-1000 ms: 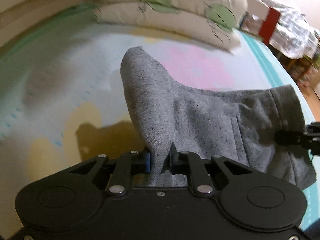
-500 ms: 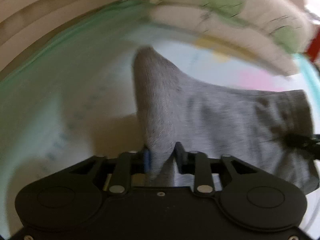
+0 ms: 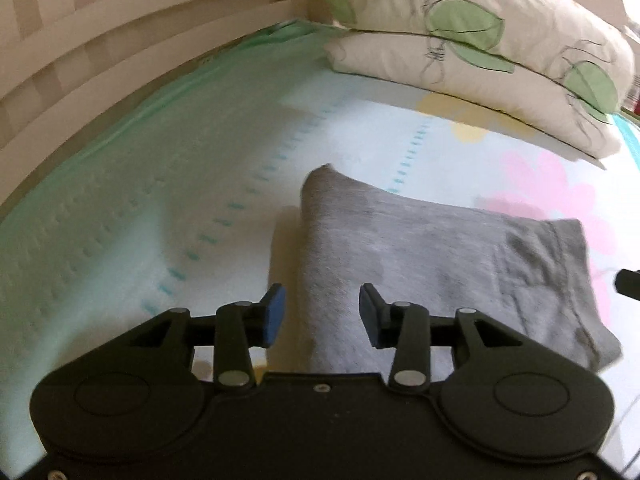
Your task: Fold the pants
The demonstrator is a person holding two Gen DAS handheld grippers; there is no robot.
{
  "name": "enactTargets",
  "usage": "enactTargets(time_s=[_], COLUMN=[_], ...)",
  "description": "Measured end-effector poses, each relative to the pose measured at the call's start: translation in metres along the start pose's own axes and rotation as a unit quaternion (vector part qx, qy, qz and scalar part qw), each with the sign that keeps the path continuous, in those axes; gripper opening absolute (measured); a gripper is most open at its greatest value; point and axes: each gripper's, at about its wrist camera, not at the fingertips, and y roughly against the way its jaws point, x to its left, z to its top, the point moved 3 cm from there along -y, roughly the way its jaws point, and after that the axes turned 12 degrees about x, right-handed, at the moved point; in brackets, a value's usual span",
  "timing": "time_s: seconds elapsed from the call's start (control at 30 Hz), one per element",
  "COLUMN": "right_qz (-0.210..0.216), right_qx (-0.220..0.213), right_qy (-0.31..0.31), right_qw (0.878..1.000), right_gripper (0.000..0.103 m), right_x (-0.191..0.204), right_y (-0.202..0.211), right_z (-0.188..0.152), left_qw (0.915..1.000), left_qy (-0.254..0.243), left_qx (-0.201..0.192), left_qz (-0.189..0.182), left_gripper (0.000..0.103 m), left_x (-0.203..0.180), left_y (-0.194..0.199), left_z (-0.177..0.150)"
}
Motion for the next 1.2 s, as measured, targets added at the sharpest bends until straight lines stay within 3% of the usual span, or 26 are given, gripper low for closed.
enactTargets(time_s=[0.33,0.6,0.87,1.2], right_qz=[-0.004,-0.006,-0.029,-0.024], right_qx=[-0.026,-0.027,-0.025,-0.044], right_qy=[0.004,0.001,0.025,0.003], right_qw=[1.0,1.0,0.999,0.999], right_gripper=[0.034,0.034,0.034,0.034], right_x=[0.013,0.023,0.026,0.014], right_y=[0.027,0.028,0.014,0.017], right_z=[-0.034,-0.048,-0.058,-0.058], left_qw=[0.9997,0.9996,0.9993,0.9997], left_qy=[-0.014,-0.009,-0.01,-0.023], left_qx=[-0.018,0.013,0.027,0.007], left_qz=[-0.004,-0.025,-0.025,0.0], left_gripper=[0.056,0.057,0.057,0.057], left_x=[-0.022,-0.032,-0.036,-0.043], left_y=[0.035,0.023,0.012,0.012], left_z=[-0.033,-0.051,-0.059,-0.064])
